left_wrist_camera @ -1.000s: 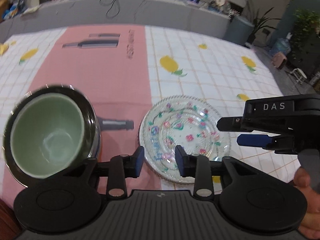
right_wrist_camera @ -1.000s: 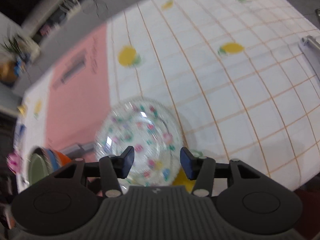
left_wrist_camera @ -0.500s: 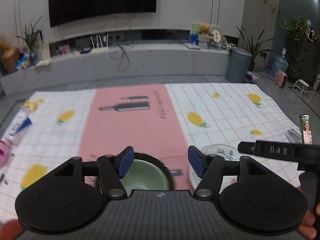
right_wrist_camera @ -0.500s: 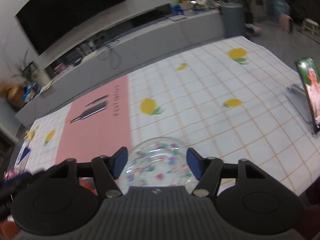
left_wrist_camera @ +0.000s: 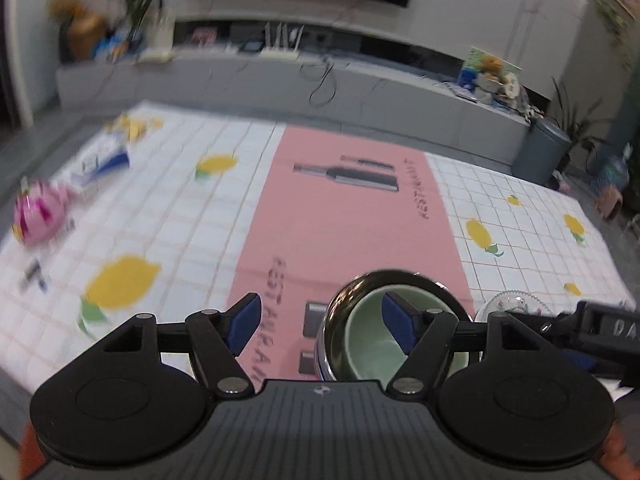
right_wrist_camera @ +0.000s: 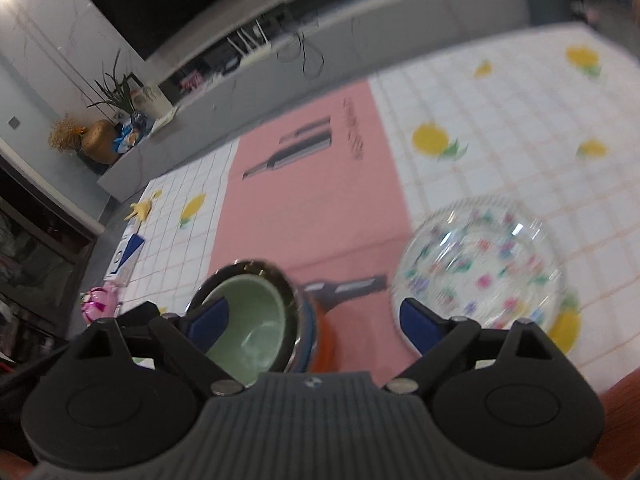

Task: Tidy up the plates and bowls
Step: 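Grip the rim of the bowl stack with the left gripper while the right gripper grips its opposite rim, then lift the bowl stack with both grippers and carry it over the plates, then lower the bowl stack onto the plates with both grippers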

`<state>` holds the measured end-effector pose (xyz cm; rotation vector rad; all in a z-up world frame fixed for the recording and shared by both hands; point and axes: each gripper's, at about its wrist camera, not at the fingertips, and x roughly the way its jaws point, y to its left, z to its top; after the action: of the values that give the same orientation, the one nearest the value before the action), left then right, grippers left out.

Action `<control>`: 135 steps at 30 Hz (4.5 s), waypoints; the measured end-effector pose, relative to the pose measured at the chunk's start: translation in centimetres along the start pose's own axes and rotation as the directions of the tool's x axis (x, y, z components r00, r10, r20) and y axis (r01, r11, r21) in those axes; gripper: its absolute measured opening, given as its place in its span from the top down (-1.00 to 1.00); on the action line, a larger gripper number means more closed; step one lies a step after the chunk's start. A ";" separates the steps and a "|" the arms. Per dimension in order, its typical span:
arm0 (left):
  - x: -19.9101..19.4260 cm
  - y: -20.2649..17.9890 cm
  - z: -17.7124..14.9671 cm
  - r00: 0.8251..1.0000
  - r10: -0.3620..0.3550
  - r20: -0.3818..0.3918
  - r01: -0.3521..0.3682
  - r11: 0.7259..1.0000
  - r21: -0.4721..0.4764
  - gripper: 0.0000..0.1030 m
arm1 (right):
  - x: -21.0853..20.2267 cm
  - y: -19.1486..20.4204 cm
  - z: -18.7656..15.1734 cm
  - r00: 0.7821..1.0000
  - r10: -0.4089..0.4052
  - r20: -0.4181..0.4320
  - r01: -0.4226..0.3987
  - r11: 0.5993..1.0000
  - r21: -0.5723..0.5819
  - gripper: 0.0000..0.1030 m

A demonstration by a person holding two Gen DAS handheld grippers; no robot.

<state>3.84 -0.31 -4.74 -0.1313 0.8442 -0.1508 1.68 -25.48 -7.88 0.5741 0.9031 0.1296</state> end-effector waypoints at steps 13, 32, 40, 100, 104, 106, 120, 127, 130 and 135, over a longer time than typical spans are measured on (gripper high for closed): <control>5.2 3.3 -1.8 0.967 -0.168 -0.193 0.118 0.963 -0.243 -0.58 | 6.5 -1.0 -1.0 0.979 0.051 -0.196 -0.025 0.991 0.133 -0.65; 7.8 3.3 -2.3 0.929 -0.236 -0.286 0.153 0.946 -0.287 -0.11 | 7.6 -2.1 -0.5 0.973 0.070 -0.221 -0.031 0.984 0.176 -0.13; 7.8 3.5 -2.4 0.924 -0.237 -0.301 0.144 0.943 -0.300 0.04 | 7.9 -2.1 -0.7 0.969 0.088 -0.230 -0.043 0.980 0.197 0.05; 10.3 -13.8 -0.7 0.888 -0.323 -0.327 0.289 0.946 -0.149 0.09 | -2.8 -14.3 6.4 0.996 0.003 -0.094 0.018 0.975 0.221 0.10; 10.6 -13.9 -0.9 0.889 -0.313 -0.333 0.277 0.949 -0.151 0.09 | -2.0 -14.7 6.7 0.993 0.001 -0.121 0.026 0.973 0.229 0.10; 10.7 -14.0 -0.9 0.891 -0.311 -0.332 0.275 0.949 -0.153 0.09 | -1.8 -14.8 7.0 0.992 0.001 -0.126 0.028 0.974 0.227 0.10; 10.6 -14.2 -1.1 0.899 -0.296 -0.322 0.271 0.955 -0.121 0.12 | -0.9 -14.8 7.0 0.984 -0.035 -0.175 0.074 0.973 0.221 0.11; 10.3 -14.7 -1.0 0.903 -0.281 -0.326 0.267 0.960 -0.088 0.10 | -1.0 -15.1 6.8 0.984 -0.023 -0.175 0.065 0.969 0.238 0.08; 10.2 -14.8 -1.0 0.905 -0.285 -0.316 0.275 0.958 -0.077 -0.17 | -1.3 -15.0 6.8 0.986 -0.021 -0.166 0.061 0.970 0.235 0.02; 9.4 -14.9 -0.7 0.915 -0.291 -0.279 0.286 0.956 -0.058 -0.31 | -1.8 -14.6 6.7 0.990 -0.041 -0.132 0.069 0.975 0.213 -0.37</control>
<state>8.25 -16.71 -9.52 -0.2542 1.1119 -0.4501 3.85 -41.20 -11.04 0.7493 1.0640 0.0168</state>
